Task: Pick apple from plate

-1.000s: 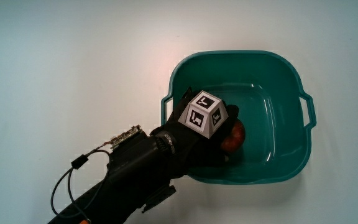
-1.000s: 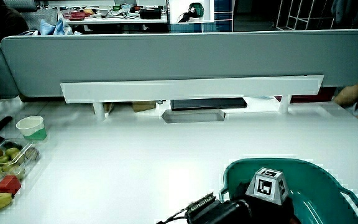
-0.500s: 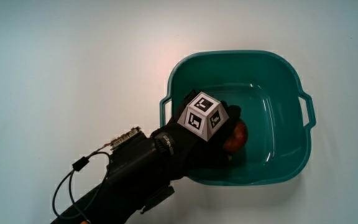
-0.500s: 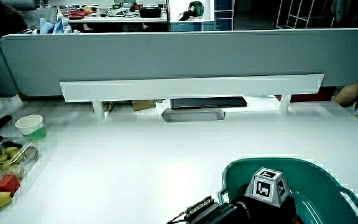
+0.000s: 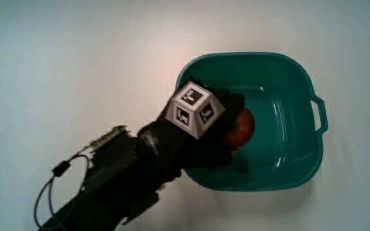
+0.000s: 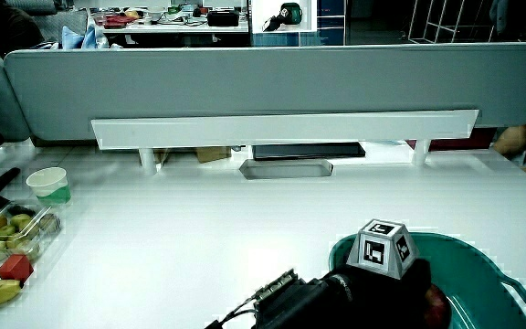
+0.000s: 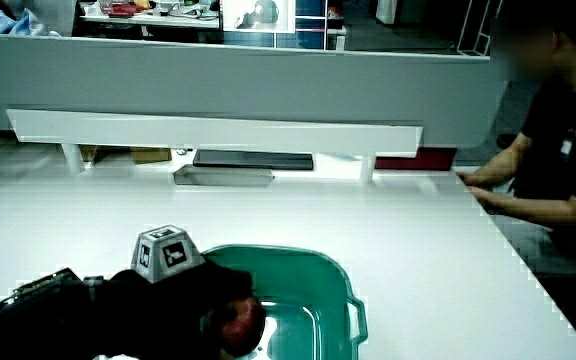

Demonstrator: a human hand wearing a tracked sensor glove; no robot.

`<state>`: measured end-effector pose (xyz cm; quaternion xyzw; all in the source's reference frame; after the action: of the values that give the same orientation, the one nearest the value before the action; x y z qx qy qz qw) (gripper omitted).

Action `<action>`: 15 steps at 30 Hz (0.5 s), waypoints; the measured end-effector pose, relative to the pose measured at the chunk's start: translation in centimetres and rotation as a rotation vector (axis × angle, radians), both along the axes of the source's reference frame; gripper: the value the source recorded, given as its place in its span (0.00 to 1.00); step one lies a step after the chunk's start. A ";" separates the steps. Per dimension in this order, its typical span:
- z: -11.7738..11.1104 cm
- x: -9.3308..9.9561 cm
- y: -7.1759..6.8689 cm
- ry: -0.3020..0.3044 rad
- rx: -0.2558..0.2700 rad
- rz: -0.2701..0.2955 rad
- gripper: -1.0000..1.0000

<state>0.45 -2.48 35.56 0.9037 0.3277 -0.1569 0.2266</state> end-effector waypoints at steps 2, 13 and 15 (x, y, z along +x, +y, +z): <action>-0.7 -0.7 -0.3 0.013 -0.008 -0.032 1.00; -3.0 -4.3 -1.6 0.037 0.078 -0.041 1.00; -3.0 -5.0 -1.8 0.035 0.069 -0.057 1.00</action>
<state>-4.55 -4.30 32.53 0.9171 0.3108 -0.1676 0.1848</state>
